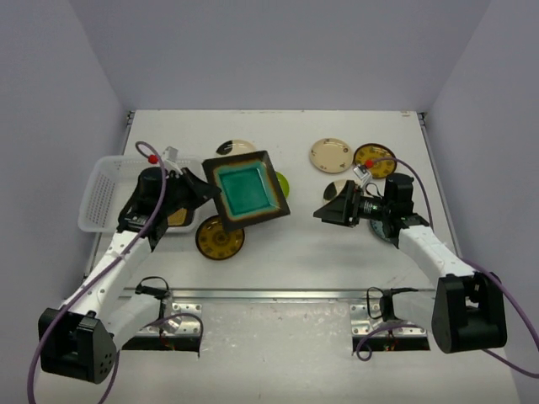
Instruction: Place the plates into the plastic bin on the countertop
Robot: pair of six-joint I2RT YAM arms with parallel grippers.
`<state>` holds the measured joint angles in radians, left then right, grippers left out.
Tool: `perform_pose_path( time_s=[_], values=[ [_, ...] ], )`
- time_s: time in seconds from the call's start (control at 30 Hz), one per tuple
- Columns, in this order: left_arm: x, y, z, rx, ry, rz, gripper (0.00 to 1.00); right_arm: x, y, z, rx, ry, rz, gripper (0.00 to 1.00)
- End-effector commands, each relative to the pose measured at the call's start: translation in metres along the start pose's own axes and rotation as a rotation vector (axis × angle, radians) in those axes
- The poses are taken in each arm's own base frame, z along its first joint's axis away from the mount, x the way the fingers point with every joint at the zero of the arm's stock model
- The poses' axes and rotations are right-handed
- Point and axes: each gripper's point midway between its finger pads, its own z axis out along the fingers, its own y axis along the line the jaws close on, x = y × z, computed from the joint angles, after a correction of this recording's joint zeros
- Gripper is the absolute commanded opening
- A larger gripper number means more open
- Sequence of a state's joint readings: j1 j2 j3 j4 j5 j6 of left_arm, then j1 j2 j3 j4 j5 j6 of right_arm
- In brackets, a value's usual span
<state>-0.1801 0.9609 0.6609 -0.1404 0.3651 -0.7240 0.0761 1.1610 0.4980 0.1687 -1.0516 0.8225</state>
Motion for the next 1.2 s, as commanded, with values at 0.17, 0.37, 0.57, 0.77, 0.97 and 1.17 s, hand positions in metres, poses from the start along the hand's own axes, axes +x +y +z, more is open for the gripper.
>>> perform_pose_path(
  time_s=[0.17,0.37,0.57,0.77,0.97,1.17],
  values=[
    [-0.135,-0.015,-0.085,-0.062,-0.539,-0.305,0.0,-0.013,-0.011,-0.006,0.097,-0.054,-0.059,0.99],
    [-0.151,0.022,-0.108,-0.215,-0.72,-0.568,0.0,-0.014,-0.008,-0.007,0.087,-0.051,-0.068,0.99],
    [-0.162,0.045,-0.143,-0.318,-0.924,-0.713,0.0,-0.012,-0.006,-0.008,0.079,-0.04,-0.086,0.99],
    [-0.167,0.074,-0.166,-0.417,-1.105,-0.755,0.0,-0.009,-0.007,-0.009,0.074,-0.033,-0.085,0.99],
    [-0.174,0.092,-0.171,-0.485,-1.191,-0.717,0.0,-0.007,-0.007,-0.009,0.071,-0.029,-0.085,0.99],
    [-0.173,0.109,-0.15,-0.517,-1.155,-0.683,0.0,-0.006,-0.008,-0.009,0.074,-0.03,-0.081,0.99]
  ],
)
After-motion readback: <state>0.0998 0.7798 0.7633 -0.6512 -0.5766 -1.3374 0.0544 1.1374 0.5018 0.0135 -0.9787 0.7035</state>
